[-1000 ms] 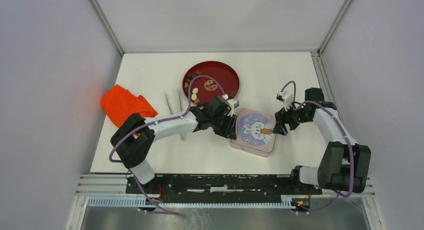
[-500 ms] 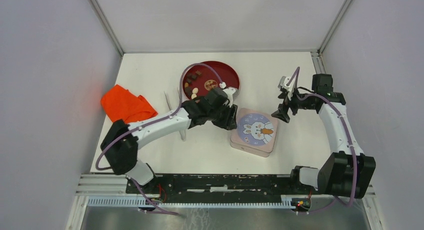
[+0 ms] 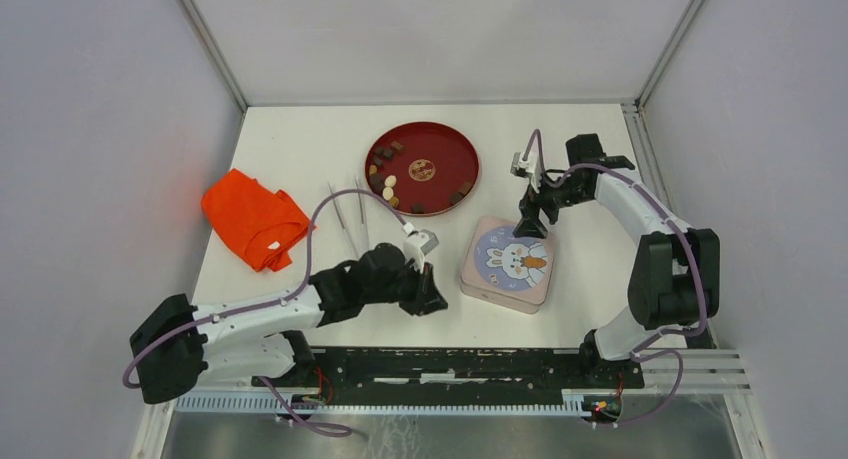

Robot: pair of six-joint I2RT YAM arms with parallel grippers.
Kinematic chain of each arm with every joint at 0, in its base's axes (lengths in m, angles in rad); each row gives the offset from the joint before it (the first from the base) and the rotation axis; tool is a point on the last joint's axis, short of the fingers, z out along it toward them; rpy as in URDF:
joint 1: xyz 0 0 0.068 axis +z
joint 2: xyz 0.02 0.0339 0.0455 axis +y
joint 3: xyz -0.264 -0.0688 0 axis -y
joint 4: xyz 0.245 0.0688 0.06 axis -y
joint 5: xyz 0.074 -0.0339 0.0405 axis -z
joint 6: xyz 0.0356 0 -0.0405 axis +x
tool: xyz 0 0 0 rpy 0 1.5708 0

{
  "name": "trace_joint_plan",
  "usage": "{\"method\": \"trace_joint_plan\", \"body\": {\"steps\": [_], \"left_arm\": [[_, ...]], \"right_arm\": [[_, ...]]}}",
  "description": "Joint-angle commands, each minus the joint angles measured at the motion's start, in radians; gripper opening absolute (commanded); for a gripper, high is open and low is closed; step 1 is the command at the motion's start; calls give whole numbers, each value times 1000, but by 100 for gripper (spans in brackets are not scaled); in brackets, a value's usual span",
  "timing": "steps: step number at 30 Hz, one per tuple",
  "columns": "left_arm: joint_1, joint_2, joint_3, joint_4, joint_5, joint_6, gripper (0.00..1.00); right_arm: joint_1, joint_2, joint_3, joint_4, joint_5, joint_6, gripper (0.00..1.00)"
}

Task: Pack the chocolate
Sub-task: Close the box lid on the packing box.

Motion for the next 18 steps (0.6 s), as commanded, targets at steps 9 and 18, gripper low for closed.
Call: {"method": "trace_joint_plan", "body": {"steps": [9, 18], "left_arm": [[-144, 268, -41, 320, -103, -146, 15], [-163, 496, 59, 401, -183, -179, 13]], "right_arm": [[14, 135, 70, -36, 90, 31, 76], [19, 147, 29, -59, 76, 9, 69]]}}
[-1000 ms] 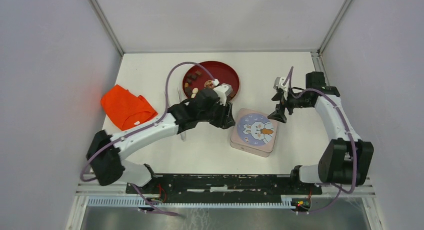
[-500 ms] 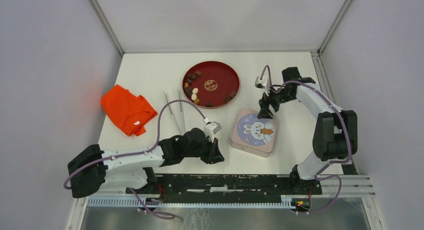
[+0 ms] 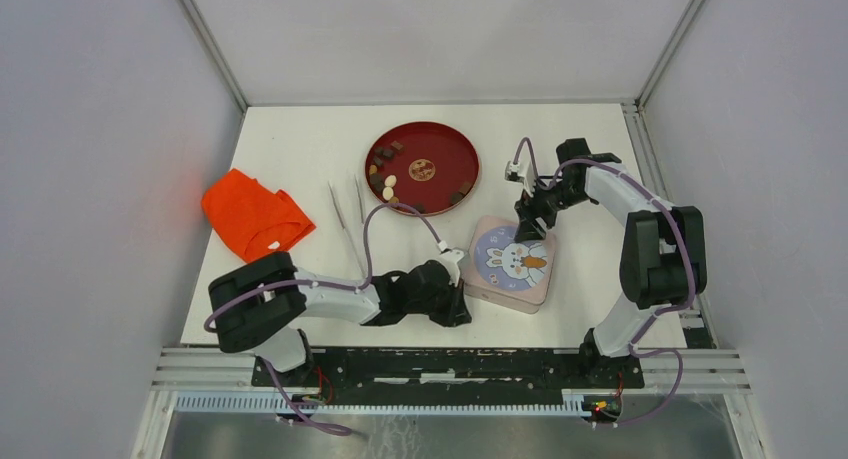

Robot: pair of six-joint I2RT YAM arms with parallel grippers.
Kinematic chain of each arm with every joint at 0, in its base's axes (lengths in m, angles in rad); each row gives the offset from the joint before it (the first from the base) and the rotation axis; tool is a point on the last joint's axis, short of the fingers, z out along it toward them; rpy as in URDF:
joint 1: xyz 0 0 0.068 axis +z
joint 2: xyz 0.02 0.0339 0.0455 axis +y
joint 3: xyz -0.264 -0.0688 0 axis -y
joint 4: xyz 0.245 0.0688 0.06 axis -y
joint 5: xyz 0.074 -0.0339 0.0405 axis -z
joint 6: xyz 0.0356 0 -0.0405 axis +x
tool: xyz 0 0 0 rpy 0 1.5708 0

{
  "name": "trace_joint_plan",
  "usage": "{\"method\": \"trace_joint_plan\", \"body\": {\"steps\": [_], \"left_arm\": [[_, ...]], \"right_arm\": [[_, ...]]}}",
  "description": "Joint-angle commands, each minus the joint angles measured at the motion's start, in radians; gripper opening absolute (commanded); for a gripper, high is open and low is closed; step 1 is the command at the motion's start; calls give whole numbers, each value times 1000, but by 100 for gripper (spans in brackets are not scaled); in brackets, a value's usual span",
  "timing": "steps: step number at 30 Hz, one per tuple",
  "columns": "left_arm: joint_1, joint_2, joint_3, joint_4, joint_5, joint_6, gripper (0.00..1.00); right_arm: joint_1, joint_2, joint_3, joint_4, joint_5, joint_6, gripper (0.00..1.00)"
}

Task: Pack the chocolate
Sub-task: Close the box lid on the packing box.

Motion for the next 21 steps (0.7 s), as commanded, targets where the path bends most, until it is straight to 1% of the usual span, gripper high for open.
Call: {"method": "trace_joint_plan", "body": {"steps": [1, 4, 8, 15, 17, 18, 21], "left_arm": [[-4, 56, 82, 94, -100, -50, 12], [1, 93, 148, 47, -200, -41, 7], [24, 134, 226, 8, -247, -32, 2], [102, 163, 280, 4, -229, -7, 2], [130, 166, 297, -3, -216, 15, 2], [182, 166, 316, -5, -183, 45, 2], [224, 157, 317, 9, -138, 81, 2]], "right_arm": [[4, 3, -8, -25, -16, -23, 69], [4, -11, -29, -17, -15, -12, 68], [3, -49, -72, 21, -12, 23, 67], [2, -103, -141, 46, -35, 70, 65], [1, -127, -167, 81, -26, 114, 64], [3, -168, -212, 135, -18, 200, 61], [3, -194, -251, 180, -24, 261, 62]]}}
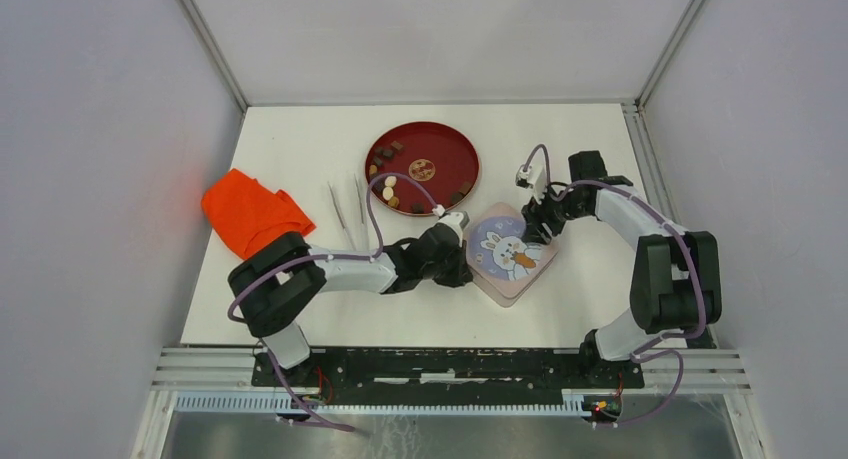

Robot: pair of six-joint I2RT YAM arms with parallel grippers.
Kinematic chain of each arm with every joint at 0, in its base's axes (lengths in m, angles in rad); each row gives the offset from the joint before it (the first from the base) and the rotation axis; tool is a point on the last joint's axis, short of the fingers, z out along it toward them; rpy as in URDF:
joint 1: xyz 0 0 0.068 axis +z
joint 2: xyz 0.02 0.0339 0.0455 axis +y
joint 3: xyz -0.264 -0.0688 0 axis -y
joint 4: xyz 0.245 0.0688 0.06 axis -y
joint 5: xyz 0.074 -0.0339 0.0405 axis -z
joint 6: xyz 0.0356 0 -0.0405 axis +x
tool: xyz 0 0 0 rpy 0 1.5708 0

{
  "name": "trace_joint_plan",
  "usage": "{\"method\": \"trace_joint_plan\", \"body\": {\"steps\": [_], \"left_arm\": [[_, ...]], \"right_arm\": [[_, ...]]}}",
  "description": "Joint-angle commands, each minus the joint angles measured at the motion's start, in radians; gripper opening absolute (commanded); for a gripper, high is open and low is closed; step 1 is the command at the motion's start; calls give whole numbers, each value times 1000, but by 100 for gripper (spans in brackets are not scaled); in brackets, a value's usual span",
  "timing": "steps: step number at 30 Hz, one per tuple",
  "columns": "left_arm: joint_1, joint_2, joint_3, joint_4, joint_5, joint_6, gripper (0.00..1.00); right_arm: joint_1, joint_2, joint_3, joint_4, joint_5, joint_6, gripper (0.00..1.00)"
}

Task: Pack the chocolate
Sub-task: Close the box lid on the packing box.

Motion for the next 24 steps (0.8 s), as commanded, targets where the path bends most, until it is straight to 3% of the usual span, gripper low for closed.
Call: {"method": "trace_joint_plan", "body": {"steps": [1, 5, 10, 12, 14, 16, 20, 22, 24], "left_arm": [[93, -7, 68, 117, -10, 88, 2], [98, -81, 22, 104, 48, 107, 5], [96, -282, -104, 47, 52, 65, 9], [96, -365, -131, 2, 23, 41, 23], [97, -424, -136, -36, 12, 7, 46], [97, -444, -121, -72, 28, -26, 61], [98, -406, -59, -135, 59, -98, 72], [98, -387, -42, -147, 57, -135, 75], [97, -383, -39, -157, 23, -176, 82]], "right_arm": [[24, -71, -80, -28, -99, 166, 63], [23, -101, -73, 12, -74, 194, 71], [12, -129, 31, 0, -28, 158, 80], [12, -151, 69, -6, -16, 119, 80], [13, -173, 102, -24, -29, 41, 80], [13, -193, 112, 5, 3, 24, 79], [15, -178, 136, -32, -50, -61, 76], [33, -159, 136, -62, -86, -91, 70], [66, -140, 121, -84, -88, -116, 57]]}}
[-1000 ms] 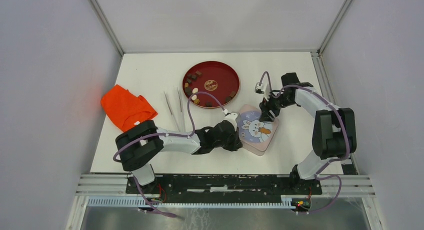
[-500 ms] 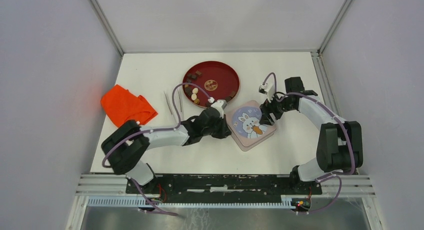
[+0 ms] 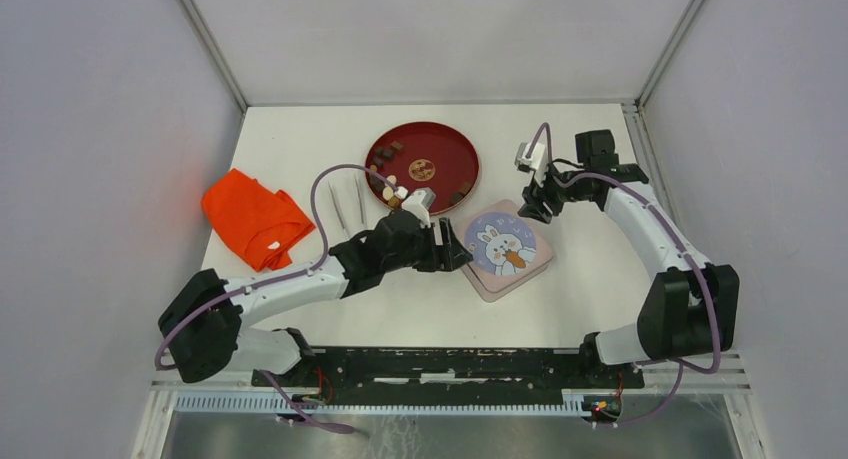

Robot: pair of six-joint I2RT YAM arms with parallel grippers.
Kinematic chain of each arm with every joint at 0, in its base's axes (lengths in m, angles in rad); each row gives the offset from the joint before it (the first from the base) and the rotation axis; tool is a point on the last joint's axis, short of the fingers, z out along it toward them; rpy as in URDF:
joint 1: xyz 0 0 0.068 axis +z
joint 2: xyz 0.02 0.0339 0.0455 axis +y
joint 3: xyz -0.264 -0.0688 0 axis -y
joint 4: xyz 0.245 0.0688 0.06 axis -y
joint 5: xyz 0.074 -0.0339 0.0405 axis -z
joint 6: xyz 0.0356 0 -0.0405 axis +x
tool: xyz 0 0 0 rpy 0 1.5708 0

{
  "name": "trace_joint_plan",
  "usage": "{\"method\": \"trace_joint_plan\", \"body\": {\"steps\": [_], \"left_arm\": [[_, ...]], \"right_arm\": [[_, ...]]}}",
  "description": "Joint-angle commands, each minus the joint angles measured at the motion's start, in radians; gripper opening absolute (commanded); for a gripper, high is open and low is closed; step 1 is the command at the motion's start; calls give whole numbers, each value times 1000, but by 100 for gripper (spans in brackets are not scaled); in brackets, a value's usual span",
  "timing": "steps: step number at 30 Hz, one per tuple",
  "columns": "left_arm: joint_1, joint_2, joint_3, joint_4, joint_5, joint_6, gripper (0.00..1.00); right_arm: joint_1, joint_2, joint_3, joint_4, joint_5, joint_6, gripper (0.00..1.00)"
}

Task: Pack the chocolate
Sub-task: Close the box lid on the packing box.

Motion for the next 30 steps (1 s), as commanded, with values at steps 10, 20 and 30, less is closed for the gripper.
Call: {"method": "trace_joint_plan", "body": {"steps": [10, 20, 30], "left_arm": [[-1, 154, 77, -40, -60, -244, 91], [0, 350, 190, -98, -70, -225, 89], [1, 431, 187, -150, -111, -222, 73]], "right_arm": [[146, 113, -129, 12, 45, -32, 31], [236, 172, -189, -7, 25, -33, 32], [205, 109, -11, -168, -84, -69, 37]]}}
